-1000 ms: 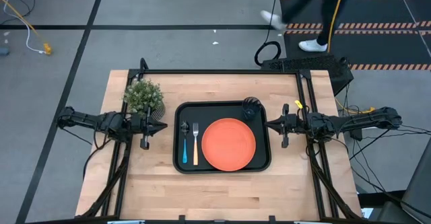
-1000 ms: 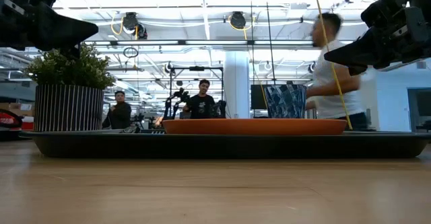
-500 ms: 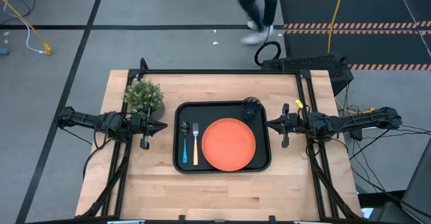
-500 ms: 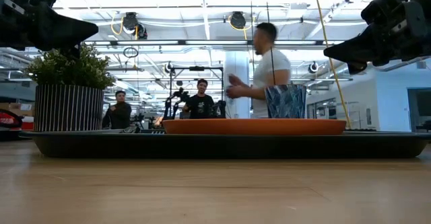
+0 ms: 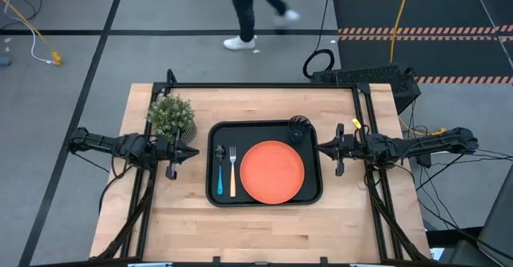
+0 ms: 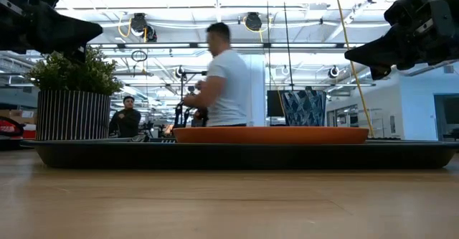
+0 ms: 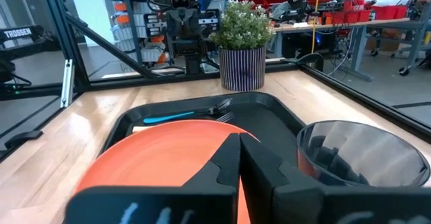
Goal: Pick and place plate/cup/fork/spoon on tray
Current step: Return to Home Position
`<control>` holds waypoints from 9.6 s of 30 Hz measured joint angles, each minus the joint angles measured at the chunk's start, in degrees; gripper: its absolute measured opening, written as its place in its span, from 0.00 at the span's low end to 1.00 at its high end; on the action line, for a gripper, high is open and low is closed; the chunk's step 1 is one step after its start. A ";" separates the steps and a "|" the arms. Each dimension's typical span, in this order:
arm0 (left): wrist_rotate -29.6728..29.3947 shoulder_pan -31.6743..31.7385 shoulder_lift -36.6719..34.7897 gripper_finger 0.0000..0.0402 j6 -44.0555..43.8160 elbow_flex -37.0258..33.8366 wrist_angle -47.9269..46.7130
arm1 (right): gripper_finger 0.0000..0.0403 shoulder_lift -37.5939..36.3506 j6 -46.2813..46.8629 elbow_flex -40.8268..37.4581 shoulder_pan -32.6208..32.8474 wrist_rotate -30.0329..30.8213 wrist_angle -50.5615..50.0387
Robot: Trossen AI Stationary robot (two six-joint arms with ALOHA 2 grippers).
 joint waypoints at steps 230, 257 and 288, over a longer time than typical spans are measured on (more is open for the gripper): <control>9.45 7.30 0.02 0.06 4.98 0.00 -3.08 | 0.00 -19.06 1.49 -0.03 -3.72 -7.59 -10.11; 9.45 7.32 0.01 0.06 4.96 0.00 -3.08 | 0.00 -19.04 1.49 -0.03 -3.73 -7.59 -10.11; 9.45 7.31 0.02 0.06 5.08 0.00 -3.08 | 0.00 -19.06 1.49 -0.03 -3.72 -7.59 -10.09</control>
